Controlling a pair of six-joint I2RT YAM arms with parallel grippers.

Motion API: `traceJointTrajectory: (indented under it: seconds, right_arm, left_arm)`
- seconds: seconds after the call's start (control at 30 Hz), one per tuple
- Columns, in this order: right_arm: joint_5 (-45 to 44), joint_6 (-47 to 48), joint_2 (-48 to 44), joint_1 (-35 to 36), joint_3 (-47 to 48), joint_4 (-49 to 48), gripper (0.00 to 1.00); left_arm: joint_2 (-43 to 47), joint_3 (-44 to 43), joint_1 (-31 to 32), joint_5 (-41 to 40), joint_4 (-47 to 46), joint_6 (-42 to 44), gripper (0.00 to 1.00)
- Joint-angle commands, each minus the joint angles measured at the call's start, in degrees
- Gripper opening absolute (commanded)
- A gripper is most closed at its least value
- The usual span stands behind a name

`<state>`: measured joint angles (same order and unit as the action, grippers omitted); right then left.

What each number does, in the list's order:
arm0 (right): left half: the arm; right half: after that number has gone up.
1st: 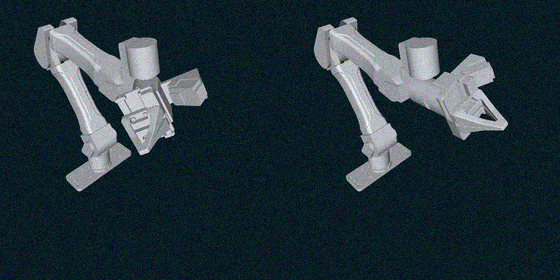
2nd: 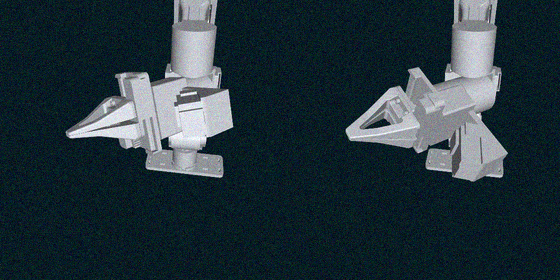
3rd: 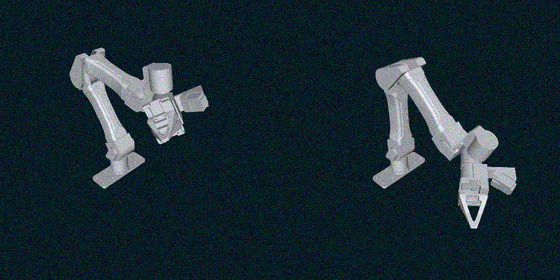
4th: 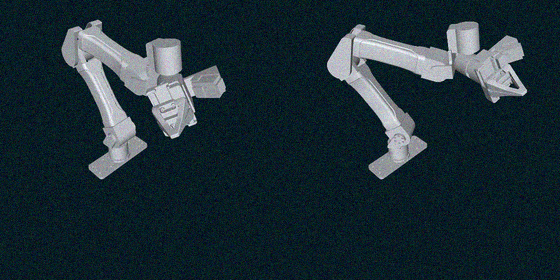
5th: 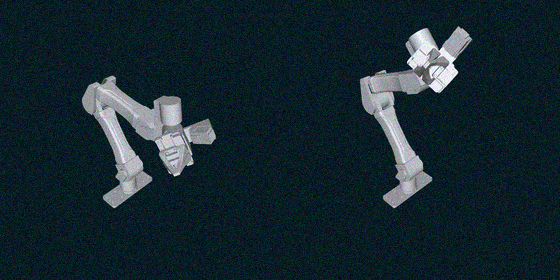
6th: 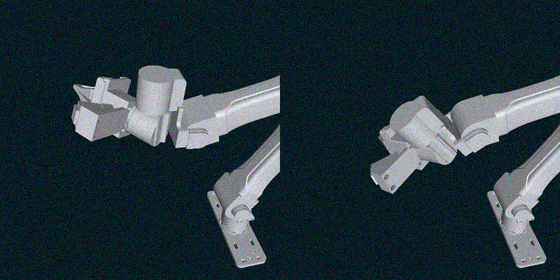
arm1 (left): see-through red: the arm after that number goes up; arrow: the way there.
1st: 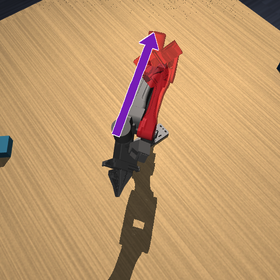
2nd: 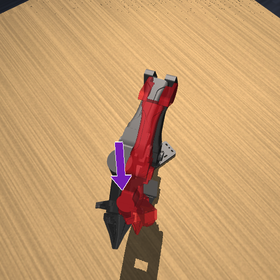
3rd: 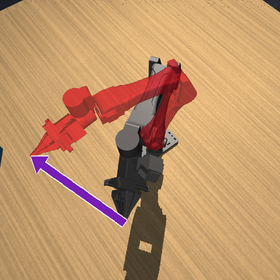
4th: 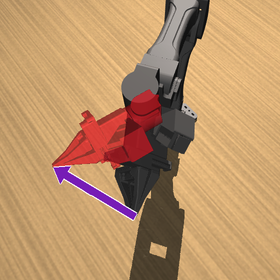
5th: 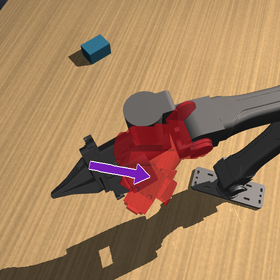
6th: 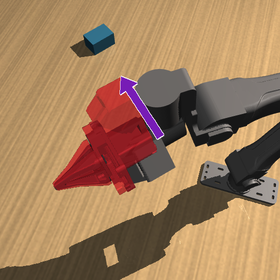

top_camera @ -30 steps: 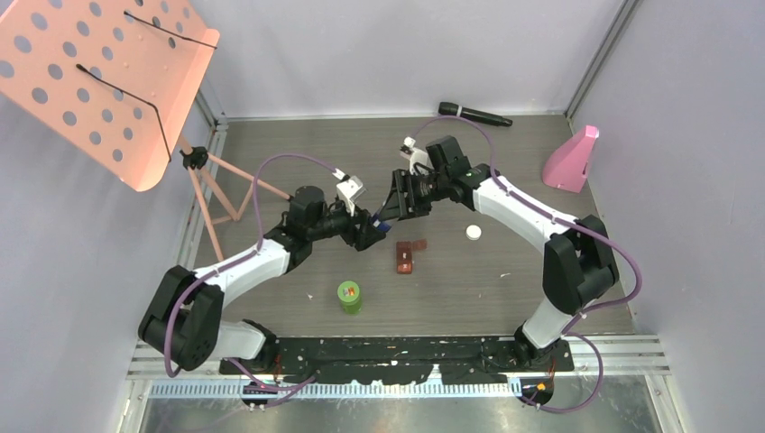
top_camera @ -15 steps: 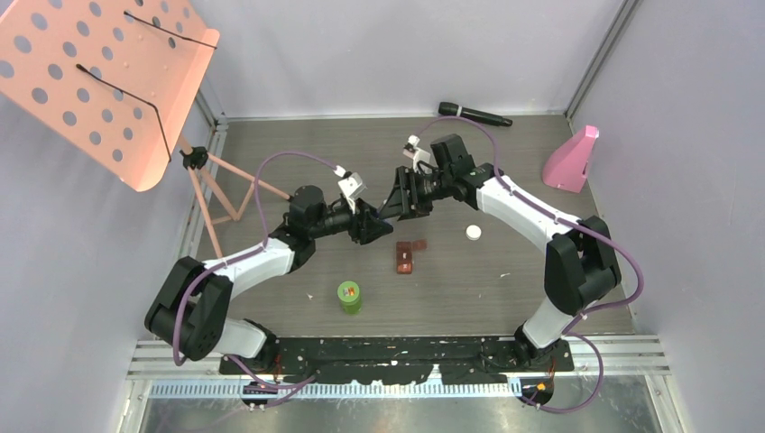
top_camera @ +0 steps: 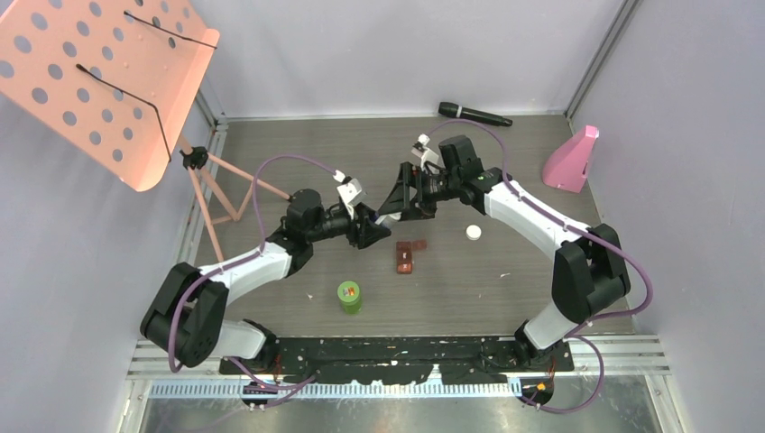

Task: Sort the pills into containers
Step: Pour the pill into the pill container.

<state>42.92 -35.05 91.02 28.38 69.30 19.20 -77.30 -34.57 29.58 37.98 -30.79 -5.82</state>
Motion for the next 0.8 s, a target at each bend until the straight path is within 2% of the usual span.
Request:
traceJointTrajectory:
  seconds: [0.0,0.17,0.37,0.43,0.57,0.67,0.77]
  right_arm:
    - [0.84,-2.98,-1.40,-0.17,-1.11,-3.08,0.81]
    - [0.77,-2.36,-0.39,-0.09,-0.85,-4.13,0.70]
    - [2.78,-4.23,1.75,0.44,-0.95,-10.78,0.56]
    - [3.49,-4.57,2.62,0.79,-0.55,-11.00,0.49]
    - [2.81,-4.99,2.40,1.33,-0.73,-10.80,0.39]
    - [1.08,-5.45,1.92,1.47,-0.75,-9.56,0.33]
    - [-0.31,-6.66,1.45,1.79,-0.87,-8.84,0.32]
  left_arm:
    - [2.17,-0.42,-0.05,-0.57,-1.47,2.32,0.00]
    - [1.89,-0.93,-0.05,0.53,-1.13,2.13,0.00]
    - [0.99,-1.86,-0.05,2.05,-0.23,1.96,0.07]
    - [1.03,-1.99,-0.05,1.13,-0.11,1.74,0.14]
    - [0.95,-2.41,-0.05,-2.15,0.36,1.01,0.37]
    - [0.58,-2.68,-0.05,-3.17,0.38,0.85,0.44]
    - [-0.07,-3.03,0.03,-3.43,0.38,1.14,0.47]
